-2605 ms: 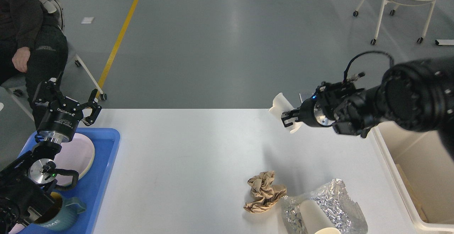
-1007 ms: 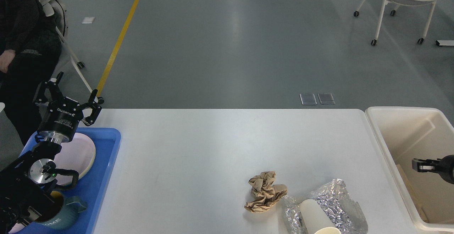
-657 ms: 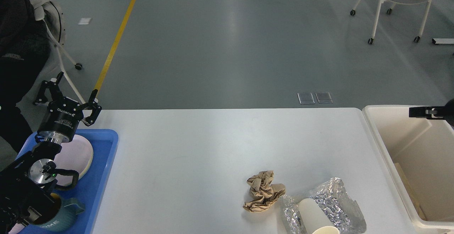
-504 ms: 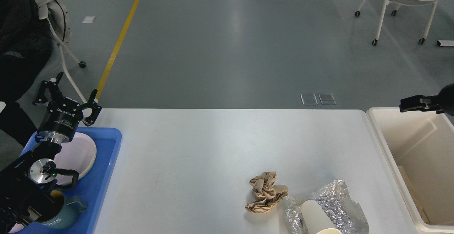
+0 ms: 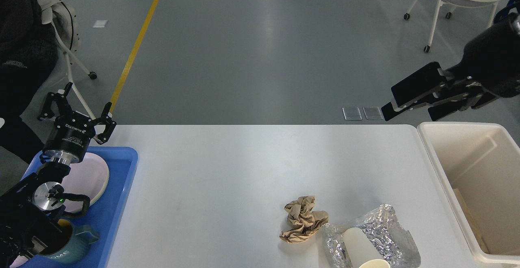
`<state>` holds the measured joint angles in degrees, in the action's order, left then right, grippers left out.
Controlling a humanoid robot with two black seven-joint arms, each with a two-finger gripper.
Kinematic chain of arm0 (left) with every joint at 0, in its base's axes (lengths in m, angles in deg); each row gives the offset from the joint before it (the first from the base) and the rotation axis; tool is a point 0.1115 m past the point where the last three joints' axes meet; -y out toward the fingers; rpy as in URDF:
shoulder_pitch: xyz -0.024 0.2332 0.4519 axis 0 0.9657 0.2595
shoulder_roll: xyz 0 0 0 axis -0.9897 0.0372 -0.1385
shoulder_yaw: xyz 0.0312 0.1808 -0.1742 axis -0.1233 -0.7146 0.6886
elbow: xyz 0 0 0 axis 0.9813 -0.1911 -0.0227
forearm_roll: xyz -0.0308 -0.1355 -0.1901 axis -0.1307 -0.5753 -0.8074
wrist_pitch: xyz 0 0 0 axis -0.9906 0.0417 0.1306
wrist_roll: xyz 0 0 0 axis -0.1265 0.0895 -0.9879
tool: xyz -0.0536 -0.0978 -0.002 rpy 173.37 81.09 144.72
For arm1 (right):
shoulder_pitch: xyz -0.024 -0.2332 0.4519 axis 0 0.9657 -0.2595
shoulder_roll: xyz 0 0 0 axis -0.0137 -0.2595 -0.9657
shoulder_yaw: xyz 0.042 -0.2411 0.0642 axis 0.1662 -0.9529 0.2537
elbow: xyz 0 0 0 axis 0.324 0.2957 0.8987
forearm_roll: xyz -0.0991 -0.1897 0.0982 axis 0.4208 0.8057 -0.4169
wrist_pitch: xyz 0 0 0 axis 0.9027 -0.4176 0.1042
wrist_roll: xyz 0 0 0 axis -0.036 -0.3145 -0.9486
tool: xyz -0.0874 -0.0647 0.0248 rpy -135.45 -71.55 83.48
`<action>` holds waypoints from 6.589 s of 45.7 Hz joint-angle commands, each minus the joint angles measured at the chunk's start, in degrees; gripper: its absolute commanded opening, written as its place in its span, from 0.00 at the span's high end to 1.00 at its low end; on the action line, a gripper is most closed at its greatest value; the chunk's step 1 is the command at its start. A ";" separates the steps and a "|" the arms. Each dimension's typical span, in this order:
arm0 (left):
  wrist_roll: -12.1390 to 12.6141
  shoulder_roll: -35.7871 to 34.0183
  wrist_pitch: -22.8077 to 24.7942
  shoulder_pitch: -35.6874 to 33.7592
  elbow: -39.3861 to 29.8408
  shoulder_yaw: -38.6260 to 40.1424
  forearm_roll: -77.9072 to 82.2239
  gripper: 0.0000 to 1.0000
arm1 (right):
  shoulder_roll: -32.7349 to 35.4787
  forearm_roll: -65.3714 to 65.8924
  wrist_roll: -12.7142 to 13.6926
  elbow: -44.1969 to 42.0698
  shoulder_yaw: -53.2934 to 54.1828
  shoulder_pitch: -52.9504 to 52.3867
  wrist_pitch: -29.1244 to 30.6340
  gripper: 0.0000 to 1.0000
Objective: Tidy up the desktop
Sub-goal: 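Move the right gripper to the crumpled foil beside the other paper cup, then grasp the crumpled foil with the cup and lift it with the right gripper, then lower the foil and cup into the white bin and release, then bring the right gripper over the crumpled brown paper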
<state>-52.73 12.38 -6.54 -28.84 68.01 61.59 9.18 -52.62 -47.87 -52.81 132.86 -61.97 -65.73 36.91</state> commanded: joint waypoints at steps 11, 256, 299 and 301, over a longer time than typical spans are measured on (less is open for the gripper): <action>0.00 0.00 0.00 0.00 0.00 0.00 0.00 0.00 | -0.91 6.76 3.55 1.40 -7.19 33.27 -42.31 0.00; 0.00 0.00 0.00 0.00 0.00 0.00 -0.09 0.00 | 1.90 -16.70 14.54 -88.25 -18.97 104.32 -40.07 0.00; 0.00 0.00 0.08 0.00 0.00 -0.09 0.00 0.00 | -9.71 -3.35 12.52 -4.58 11.96 9.77 7.30 0.00; 0.00 0.00 0.08 0.00 0.00 -0.09 -0.09 0.00 | -9.71 -3.43 12.52 -3.00 13.02 7.13 8.53 0.00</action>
<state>-52.73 12.39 -6.47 -28.84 68.02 61.55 9.16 -63.08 -51.19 -40.25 125.26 -52.95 -50.88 39.70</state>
